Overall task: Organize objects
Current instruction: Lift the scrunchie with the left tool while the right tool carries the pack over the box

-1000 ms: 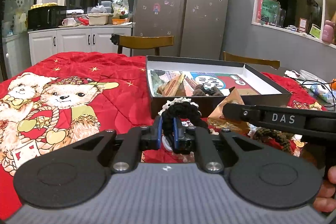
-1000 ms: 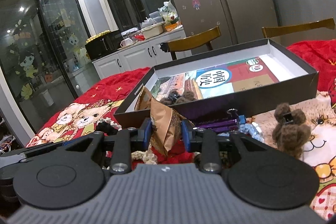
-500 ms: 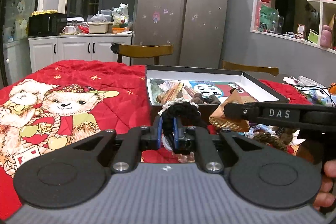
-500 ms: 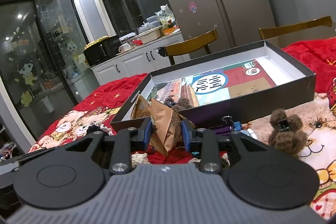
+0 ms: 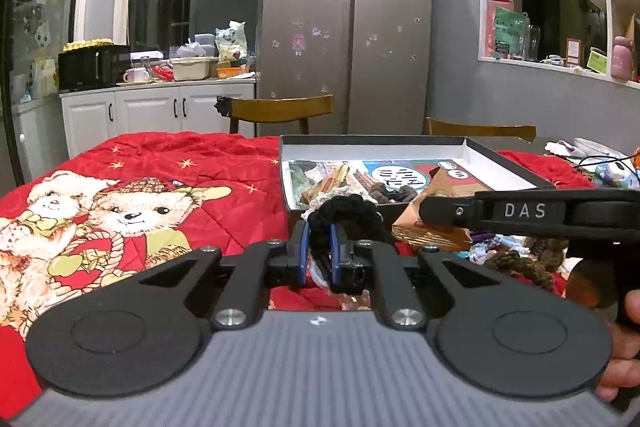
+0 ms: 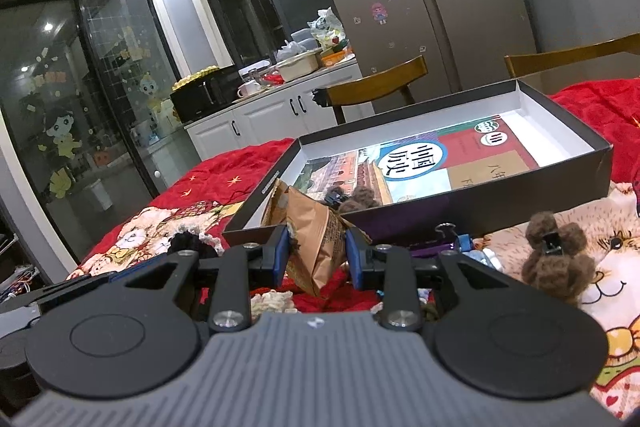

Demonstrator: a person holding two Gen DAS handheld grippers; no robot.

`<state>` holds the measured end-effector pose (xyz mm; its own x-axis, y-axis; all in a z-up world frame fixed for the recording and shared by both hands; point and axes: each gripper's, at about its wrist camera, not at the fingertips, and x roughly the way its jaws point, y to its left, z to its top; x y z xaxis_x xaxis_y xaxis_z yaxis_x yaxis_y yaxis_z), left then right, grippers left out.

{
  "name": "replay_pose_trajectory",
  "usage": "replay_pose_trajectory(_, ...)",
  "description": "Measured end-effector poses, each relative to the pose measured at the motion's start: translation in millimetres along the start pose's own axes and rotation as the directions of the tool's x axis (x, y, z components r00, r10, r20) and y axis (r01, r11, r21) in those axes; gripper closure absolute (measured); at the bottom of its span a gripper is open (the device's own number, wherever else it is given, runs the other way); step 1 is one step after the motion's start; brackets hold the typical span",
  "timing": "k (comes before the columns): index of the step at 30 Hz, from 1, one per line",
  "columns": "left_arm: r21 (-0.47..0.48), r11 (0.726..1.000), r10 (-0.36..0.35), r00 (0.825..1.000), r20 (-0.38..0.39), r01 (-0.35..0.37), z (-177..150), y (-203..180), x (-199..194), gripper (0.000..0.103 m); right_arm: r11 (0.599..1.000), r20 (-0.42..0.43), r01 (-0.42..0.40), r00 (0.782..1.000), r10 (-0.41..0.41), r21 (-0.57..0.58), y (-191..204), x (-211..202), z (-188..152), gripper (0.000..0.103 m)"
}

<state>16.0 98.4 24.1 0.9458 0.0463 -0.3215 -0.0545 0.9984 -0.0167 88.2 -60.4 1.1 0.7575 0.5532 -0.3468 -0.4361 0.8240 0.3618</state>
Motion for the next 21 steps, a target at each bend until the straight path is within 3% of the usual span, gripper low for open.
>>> replay_pose_trajectory(9, -0.021, 0.998, 0.053, 0.998, 0.016, -0.053, 2, 1, -2, 0.089, 0.999, 0.000, -0.018, 1.000, 0.018, 0.035, -3, 1, 8, 0.069)
replay_pose_trajectory(16, -0.030, 0.992, 0.119, 0.993, -0.003, -0.119, 8, 0, 4, 0.089, 0.997, 0.036, -0.058, 0.998, 0.056, 0.051, -2, -6, 22, 0.069)
replay_pose_trajectory(21, -0.044, 0.992, 0.122, 0.992, 0.008, -0.122, 22, -7, 1, 0.089, 0.994, 0.076, -0.087, 0.994, 0.082, 0.063, -5, -15, 38, 0.069)
